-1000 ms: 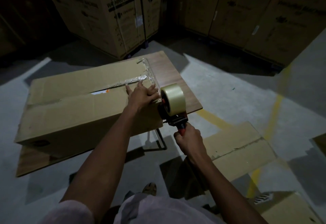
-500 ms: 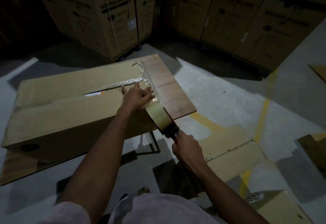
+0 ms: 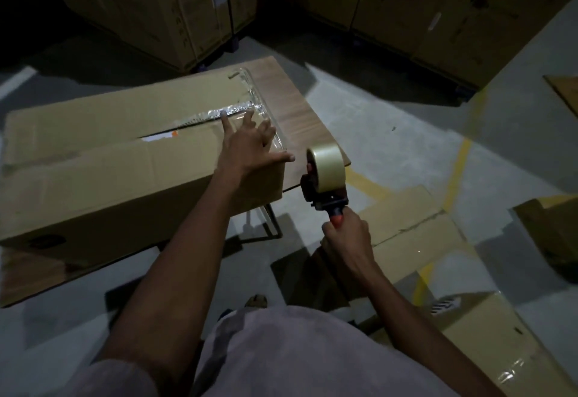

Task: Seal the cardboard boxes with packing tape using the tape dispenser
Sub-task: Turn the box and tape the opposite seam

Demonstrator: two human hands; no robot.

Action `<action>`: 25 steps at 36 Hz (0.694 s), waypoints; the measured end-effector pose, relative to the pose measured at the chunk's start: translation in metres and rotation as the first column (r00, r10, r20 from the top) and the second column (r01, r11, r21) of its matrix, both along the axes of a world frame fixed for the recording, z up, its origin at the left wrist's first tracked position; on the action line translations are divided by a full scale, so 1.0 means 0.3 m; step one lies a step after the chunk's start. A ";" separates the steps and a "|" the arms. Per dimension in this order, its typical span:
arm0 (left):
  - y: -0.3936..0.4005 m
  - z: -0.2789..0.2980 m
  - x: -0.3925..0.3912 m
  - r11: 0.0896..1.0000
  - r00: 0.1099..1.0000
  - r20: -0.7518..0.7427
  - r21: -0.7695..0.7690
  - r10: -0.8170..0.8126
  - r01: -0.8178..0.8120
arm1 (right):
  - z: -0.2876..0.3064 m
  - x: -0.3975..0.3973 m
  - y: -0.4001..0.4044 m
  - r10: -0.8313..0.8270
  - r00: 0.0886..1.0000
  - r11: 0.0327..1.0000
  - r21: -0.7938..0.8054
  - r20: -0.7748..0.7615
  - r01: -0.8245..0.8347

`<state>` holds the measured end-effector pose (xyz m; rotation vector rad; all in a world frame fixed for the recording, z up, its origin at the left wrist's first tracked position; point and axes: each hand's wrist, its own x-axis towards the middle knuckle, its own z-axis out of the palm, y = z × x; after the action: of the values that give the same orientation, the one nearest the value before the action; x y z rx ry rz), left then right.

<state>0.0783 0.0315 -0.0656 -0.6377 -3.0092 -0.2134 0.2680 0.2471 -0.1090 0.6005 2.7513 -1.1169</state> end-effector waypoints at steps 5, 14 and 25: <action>0.013 0.002 0.023 0.996 0.999 -0.032 -0.084 -0.015 0.013 | -0.026 0.016 -0.022 -0.023 1.000 1.000 -0.009 -0.004 0.023; 0.036 -0.002 0.062 0.994 0.994 -0.097 -0.087 0.050 -0.058 | -0.082 0.006 -0.060 -0.152 0.988 0.987 -0.050 0.002 0.152; 0.066 0.002 0.094 0.989 0.990 -0.052 -0.056 0.133 -0.136 | -0.050 -0.076 -0.143 -0.398 0.915 0.909 -0.164 -0.063 0.384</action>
<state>0.1067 0.0512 -0.0652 -0.4344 -3.0064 -0.1007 0.2453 0.2041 -0.1241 1.1444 2.6578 -1.4495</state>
